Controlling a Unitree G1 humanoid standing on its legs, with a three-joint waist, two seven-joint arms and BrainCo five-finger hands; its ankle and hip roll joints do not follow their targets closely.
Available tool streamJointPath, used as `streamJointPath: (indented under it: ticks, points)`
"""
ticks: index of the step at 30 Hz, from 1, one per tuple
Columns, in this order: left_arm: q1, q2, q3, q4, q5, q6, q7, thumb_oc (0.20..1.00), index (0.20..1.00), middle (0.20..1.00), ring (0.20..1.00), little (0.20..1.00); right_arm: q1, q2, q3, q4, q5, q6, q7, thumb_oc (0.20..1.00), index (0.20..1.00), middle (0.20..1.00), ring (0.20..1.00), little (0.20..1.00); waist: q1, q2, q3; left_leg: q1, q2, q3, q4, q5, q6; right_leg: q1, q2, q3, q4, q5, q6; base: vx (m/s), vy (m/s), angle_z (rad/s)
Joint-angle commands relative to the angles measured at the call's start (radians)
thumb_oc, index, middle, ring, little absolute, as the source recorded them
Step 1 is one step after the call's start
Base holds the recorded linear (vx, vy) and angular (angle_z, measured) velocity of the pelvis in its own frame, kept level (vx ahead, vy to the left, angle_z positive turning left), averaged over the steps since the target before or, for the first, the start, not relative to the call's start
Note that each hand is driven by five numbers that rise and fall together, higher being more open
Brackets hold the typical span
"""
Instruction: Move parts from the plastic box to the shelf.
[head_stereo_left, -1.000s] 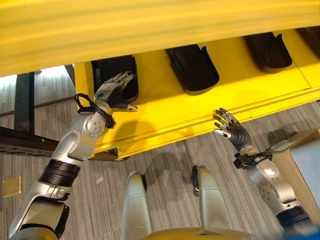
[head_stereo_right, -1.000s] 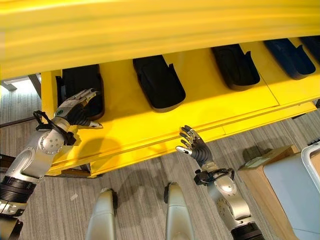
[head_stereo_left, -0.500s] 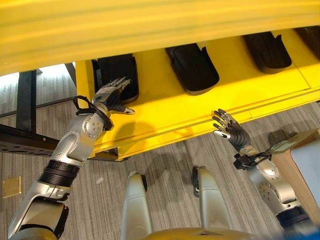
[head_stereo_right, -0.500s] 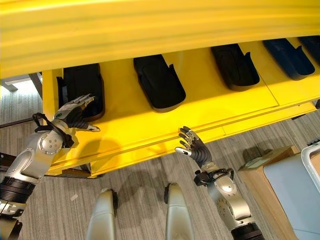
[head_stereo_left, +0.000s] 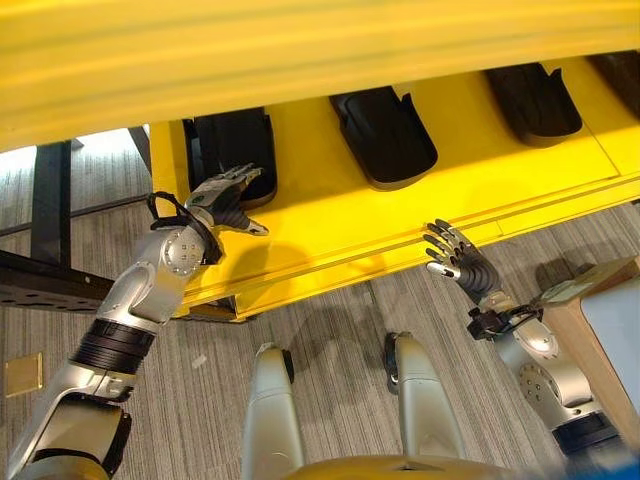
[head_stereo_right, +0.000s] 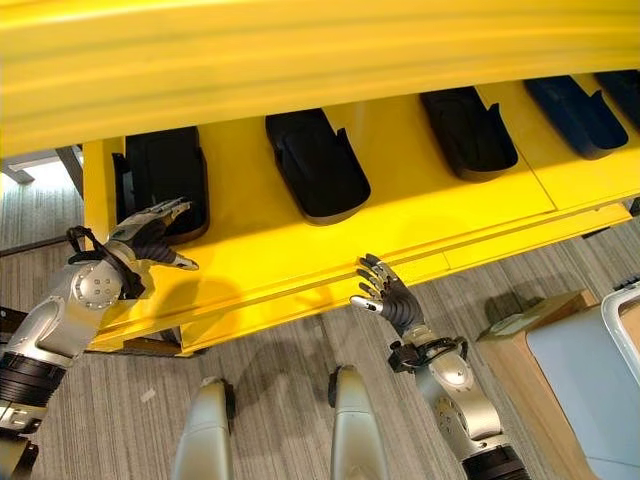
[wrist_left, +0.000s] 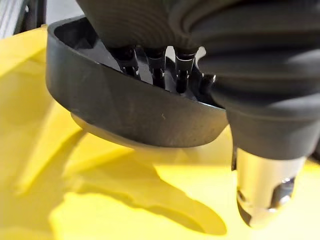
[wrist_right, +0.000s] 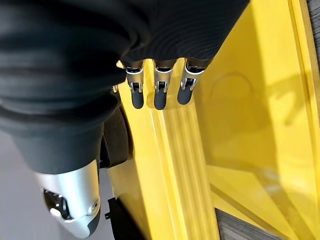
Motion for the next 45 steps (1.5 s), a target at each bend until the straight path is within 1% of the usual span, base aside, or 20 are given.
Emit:
streamJointPath:
  ticks: [1,7,11,17,22,26,34,45]
  points:
    - [-0.049,0.002,-0.015,-0.003,-0.047,-0.004,0.002,1.000,1.000,1.000,1.000,1.000,0.015,0.009,-0.036,-0.031,-0.004,-0.027,0.021,1.000,1.000,1.000,1.000,1.000,0.007,0.014,-0.051,0.002,-0.002,-0.007,-0.003,0.064,0.034,-0.007,0.020,0.021,0.025,0.061,-0.045,0.00,0.000,0.00]
    - [-0.046,0.010,-0.004,0.001,-0.067,0.004,-0.001,1.000,1.000,1.000,1.000,1.000,0.019,0.011,-0.035,-0.032,0.001,-0.027,0.023,1.000,1.000,1.000,1.000,1.000,0.008,0.015,-0.050,0.003,-0.002,-0.005,-0.003,0.065,0.032,-0.007,0.020,0.020,0.026,0.061,-0.045,0.00,0.000,0.00]
    - [-0.027,-0.001,0.023,0.015,-0.083,0.011,0.029,1.000,1.000,1.000,1.000,1.000,0.022,0.014,-0.036,-0.027,0.003,-0.030,0.021,1.000,1.000,1.000,1.000,1.000,0.011,0.013,-0.049,0.004,-0.005,-0.007,-0.006,0.066,0.032,-0.005,0.021,0.018,0.026,0.061,-0.045,0.00,0.000,0.00]
    - [0.007,-0.009,0.050,0.013,-0.095,0.021,0.019,1.000,1.000,1.000,1.000,1.000,0.024,0.015,-0.042,-0.029,0.002,-0.024,0.023,1.000,1.000,1.000,1.000,1.000,0.013,0.013,-0.048,0.000,-0.005,-0.008,-0.003,0.068,0.032,-0.008,0.023,0.017,0.029,0.061,-0.046,0.00,0.000,0.00]
    - [0.048,-0.030,0.063,0.081,-0.110,0.015,0.037,1.000,1.000,1.000,1.000,1.000,0.023,0.013,-0.042,-0.028,0.004,-0.031,0.024,1.000,1.000,1.000,1.000,1.000,0.014,0.013,-0.049,0.000,-0.005,-0.008,-0.005,0.070,0.032,-0.010,0.024,0.017,0.029,0.061,-0.046,0.00,0.000,0.00]
    - [0.063,-0.049,0.060,0.115,-0.123,0.014,0.044,1.000,1.000,1.000,1.000,1.000,0.025,0.014,-0.041,-0.026,0.010,-0.036,0.022,1.000,1.000,1.000,1.000,1.000,0.014,0.014,-0.049,-0.004,-0.004,-0.008,-0.001,0.070,0.032,-0.012,0.025,0.017,0.033,0.061,-0.047,0.00,0.000,0.00]
    - [0.060,-0.059,0.038,0.165,-0.114,0.012,0.043,1.000,1.000,1.000,1.000,1.000,0.024,0.008,-0.030,-0.024,0.012,-0.039,0.026,1.000,1.000,1.000,1.000,1.000,0.013,0.017,-0.047,-0.005,-0.002,-0.007,-0.001,0.074,0.031,-0.018,0.025,0.016,0.036,0.063,-0.047,0.00,0.000,0.00]
    - [0.056,-0.085,0.024,0.186,-0.138,0.006,0.053,1.000,1.000,1.000,1.000,1.000,0.021,0.008,-0.026,-0.023,0.010,-0.044,0.020,1.000,1.000,1.000,1.000,1.000,0.011,0.018,-0.043,-0.003,-0.002,-0.009,-0.002,0.077,0.030,-0.016,0.028,0.018,0.037,0.063,-0.047,0.00,0.000,0.00]
